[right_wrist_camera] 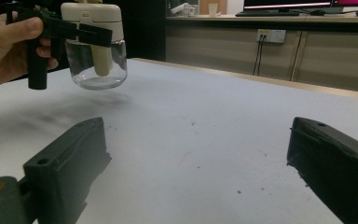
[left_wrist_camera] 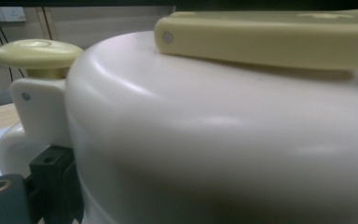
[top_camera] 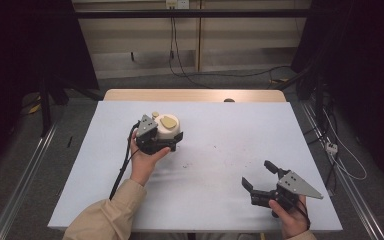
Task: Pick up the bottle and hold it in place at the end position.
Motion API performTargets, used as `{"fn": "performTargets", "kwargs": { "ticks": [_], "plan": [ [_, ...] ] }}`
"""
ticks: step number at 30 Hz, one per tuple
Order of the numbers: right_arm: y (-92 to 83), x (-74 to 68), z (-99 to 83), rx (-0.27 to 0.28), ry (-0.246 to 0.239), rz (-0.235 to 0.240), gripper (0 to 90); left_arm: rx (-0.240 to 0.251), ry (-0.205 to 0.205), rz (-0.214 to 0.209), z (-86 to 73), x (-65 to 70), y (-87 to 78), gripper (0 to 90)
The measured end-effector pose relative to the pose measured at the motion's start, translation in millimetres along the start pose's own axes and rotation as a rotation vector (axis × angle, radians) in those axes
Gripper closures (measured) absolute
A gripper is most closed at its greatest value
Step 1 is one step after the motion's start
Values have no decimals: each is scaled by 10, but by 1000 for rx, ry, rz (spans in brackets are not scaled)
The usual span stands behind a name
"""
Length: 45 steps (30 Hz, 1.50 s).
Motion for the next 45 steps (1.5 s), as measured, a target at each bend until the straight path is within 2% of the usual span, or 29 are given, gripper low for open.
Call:
{"fn": "performTargets", "kwargs": {
  "ticks": [4, 16, 19, 28, 45],
  "plan": [
    [0, 1, -4, -2, 1, 1, 46, 11, -7, -7, 22, 29, 45, 64],
    [-9, 14, -6, 1, 6, 1, 46, 0, -12, -12, 13, 86, 225, 65],
    [-11, 18, -9, 1, 8, 2, 46, 5, -25, -15, 15, 104, 265, 65],
    [-9, 17, -12, -1, 7, 2, 47, -7, -22, -19, 20, 184, 387, 65],
    [-6, 12, -17, -4, 5, 6, 47, -17, -17, -16, 29, 231, 535, 65]
  ]
}}
Point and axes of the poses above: each handheld gripper's, and its own axes: y roughly forward along the jaws, z roughly out of its top, x roughly to its right, the point moved 8 cm from there along y, roughly forward along the jaws, and after that the axes turned 3 degrees about -x, right-handed, at the moved point
